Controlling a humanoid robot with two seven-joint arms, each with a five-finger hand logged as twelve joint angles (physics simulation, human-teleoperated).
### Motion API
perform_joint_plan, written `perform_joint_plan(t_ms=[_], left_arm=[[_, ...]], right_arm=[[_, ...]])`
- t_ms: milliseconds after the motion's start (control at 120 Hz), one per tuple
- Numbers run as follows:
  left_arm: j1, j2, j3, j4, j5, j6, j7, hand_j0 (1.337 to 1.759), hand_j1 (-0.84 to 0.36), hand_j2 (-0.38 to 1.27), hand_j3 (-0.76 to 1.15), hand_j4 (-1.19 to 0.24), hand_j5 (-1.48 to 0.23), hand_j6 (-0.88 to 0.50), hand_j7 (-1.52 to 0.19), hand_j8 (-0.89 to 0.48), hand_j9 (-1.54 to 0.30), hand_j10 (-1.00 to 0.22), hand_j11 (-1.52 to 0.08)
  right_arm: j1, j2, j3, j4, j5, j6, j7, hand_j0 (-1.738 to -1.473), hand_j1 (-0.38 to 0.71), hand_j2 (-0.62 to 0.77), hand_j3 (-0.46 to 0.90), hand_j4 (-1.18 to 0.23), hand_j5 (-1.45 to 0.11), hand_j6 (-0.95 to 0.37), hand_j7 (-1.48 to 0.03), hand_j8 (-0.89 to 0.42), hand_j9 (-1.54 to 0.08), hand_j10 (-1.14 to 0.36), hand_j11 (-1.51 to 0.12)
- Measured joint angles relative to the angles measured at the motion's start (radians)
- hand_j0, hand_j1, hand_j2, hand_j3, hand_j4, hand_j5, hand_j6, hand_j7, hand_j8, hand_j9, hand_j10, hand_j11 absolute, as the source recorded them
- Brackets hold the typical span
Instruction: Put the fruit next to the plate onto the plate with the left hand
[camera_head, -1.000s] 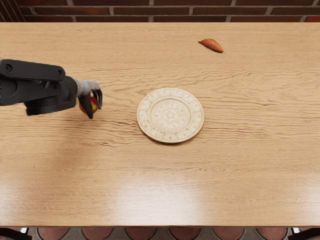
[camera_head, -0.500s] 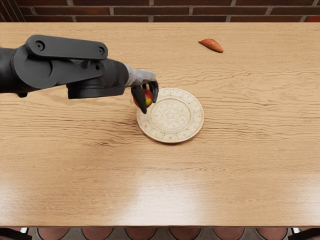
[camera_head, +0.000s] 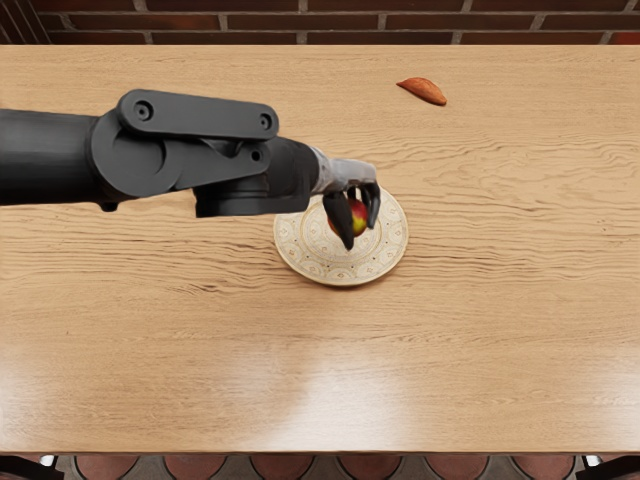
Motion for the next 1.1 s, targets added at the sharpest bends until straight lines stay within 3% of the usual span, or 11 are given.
perform_joint_plan(t_ms=[125,283,383,550,742,958,1100], left_arm=[[0.019,-0.015,-0.001,0.02,-0.001,0.008,0.0,1.644,-0.4,0.26,0.0,-0.75,-1.11,-0.36,-1.08,-0.28,-1.07,-0.53,-1.09],[0.03,-0.024,-0.002,0.059,0.003,0.011,-0.001,1.651,-0.35,0.24,0.0,-0.62,-0.87,-0.51,-0.86,-0.39,-0.85,-0.66,-0.87],[0.035,-0.032,-0.002,0.079,0.005,0.012,-0.001,1.654,-0.26,0.18,0.0,-0.53,-0.72,-0.55,-0.71,-0.39,-0.71,-0.69,-0.73],[0.049,-0.05,-0.002,0.118,0.01,0.02,-0.002,1.656,-0.1,0.11,0.0,-0.39,-0.52,-0.4,-0.51,-0.32,-0.51,-0.46,-0.52],[0.063,-0.05,-0.012,0.159,0.006,0.044,-0.005,1.657,-0.02,0.08,0.0,-0.31,-0.41,-0.32,-0.41,-0.29,-0.41,-0.34,-0.41],[0.132,0.146,-0.125,0.126,0.008,0.028,-0.006,1.658,0.02,0.06,0.0,-0.28,-0.36,-0.28,-0.36,-0.27,-0.36,-0.29,-0.36],[0.331,0.333,-0.319,0.106,0.007,-0.179,-0.005,1.658,0.03,0.06,0.0,-0.27,-0.35,-0.27,-0.35,-0.26,-0.35,-0.27,-0.35]], right_arm=[[0.0,0.0,0.0,0.0,0.0,0.0,0.0,-1.658,-0.32,-0.01,0.0,-0.03,-0.03,-0.03,-0.03,-0.03,-0.03,-0.03,-0.03],[0.0,0.0,0.0,0.0,0.0,0.0,0.0,-1.658,-0.32,-0.01,0.0,-0.03,-0.03,-0.03,-0.03,-0.03,-0.03,-0.03,-0.03],[0.0,0.0,0.0,0.0,0.0,0.0,0.0,-1.658,-0.32,-0.01,0.0,-0.03,-0.03,-0.03,-0.03,-0.03,-0.03,-0.03,-0.03],[0.0,0.0,0.0,0.0,0.0,0.0,0.0,-1.658,-0.32,-0.01,0.0,-0.03,-0.03,-0.03,-0.03,-0.03,-0.03,-0.03,-0.03],[0.0,0.0,0.0,0.0,0.0,0.0,0.0,-1.658,-0.32,-0.01,0.0,-0.03,-0.03,-0.03,-0.03,-0.03,-0.03,-0.03,-0.03],[0.0,0.0,0.0,0.0,0.0,0.0,0.0,-1.658,-0.32,-0.01,0.0,-0.03,-0.03,-0.03,-0.03,-0.03,-0.03,-0.03,-0.03],[0.0,0.0,0.0,0.0,0.0,0.0,0.0,-1.658,-0.32,-0.01,0.0,-0.03,-0.03,-0.03,-0.03,-0.03,-0.03,-0.03,-0.03]])
